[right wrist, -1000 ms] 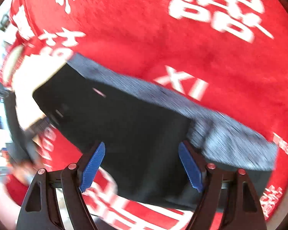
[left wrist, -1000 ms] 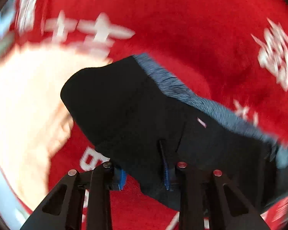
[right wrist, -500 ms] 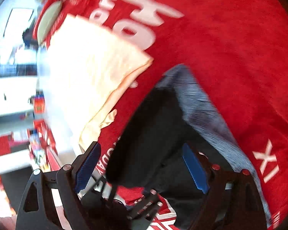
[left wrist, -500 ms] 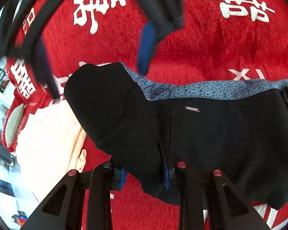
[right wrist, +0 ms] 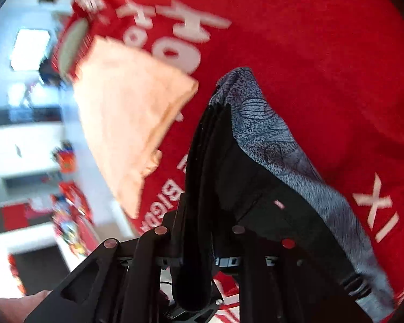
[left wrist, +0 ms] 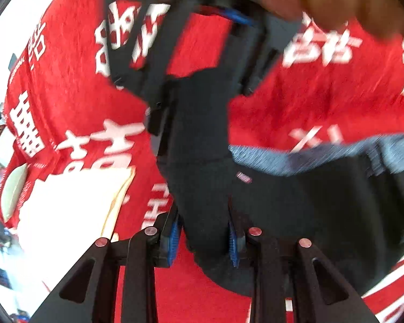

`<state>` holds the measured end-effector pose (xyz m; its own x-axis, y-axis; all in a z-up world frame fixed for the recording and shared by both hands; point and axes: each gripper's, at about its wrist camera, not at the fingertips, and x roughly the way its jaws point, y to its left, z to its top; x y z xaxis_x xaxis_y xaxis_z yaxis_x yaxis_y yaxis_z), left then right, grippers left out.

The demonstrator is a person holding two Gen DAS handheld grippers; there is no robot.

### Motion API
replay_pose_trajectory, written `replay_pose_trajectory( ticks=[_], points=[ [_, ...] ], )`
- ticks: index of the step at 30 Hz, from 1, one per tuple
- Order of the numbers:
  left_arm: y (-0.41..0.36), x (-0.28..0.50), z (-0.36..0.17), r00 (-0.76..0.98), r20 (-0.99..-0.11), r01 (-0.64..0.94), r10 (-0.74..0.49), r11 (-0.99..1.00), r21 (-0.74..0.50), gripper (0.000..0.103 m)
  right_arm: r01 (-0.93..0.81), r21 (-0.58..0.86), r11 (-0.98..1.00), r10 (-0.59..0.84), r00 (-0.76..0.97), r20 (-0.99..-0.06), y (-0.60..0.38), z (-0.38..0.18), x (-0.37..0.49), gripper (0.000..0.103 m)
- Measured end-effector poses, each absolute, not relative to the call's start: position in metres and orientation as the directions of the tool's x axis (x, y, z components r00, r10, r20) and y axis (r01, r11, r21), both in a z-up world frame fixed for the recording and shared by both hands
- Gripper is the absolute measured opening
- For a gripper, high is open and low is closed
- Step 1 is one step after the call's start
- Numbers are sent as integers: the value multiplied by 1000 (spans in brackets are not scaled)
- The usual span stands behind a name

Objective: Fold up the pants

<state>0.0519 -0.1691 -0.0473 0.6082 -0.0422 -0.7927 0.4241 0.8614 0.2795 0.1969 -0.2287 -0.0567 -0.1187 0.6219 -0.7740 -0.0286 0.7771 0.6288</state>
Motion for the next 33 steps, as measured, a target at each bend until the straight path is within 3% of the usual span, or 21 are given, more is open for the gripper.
replay_pose_trajectory(
  ticks=[6,15,22,29,30,31,32,33],
  points=[
    [-209,33,2,570,-785,528,-242,840,124,31,41,720,693,715,98,-693,-322,-8,147,16],
    [-326,-28,32,372,-799,737,-472,674,-55,31,176,767,618,677,377,-632,-464,22,28,16],
    [-408,-93,-2,270,-839,841,-472,541,-33,31,324,769,552,605,480,-636,-556,-14,-68,16],
    [-443,-141,-78,229,-914,882,-336,470,48,31,466,697,545,555,422,-717,-579,-105,-118,17],
    [-445,-146,-83,241,-917,884,-319,462,71,34,467,692,551,551,419,-722,-579,-111,-122,18],
    [-446,-150,-86,246,-919,889,-309,449,87,46,469,694,546,549,425,-720,-577,-114,-125,19],
    [-446,-154,-85,236,-920,893,-314,443,78,65,473,702,533,549,438,-712,-577,-115,-127,20],
    [-445,-155,-82,234,-920,890,-314,451,73,74,477,702,529,546,442,-712,-577,-114,-126,22]
  ],
)
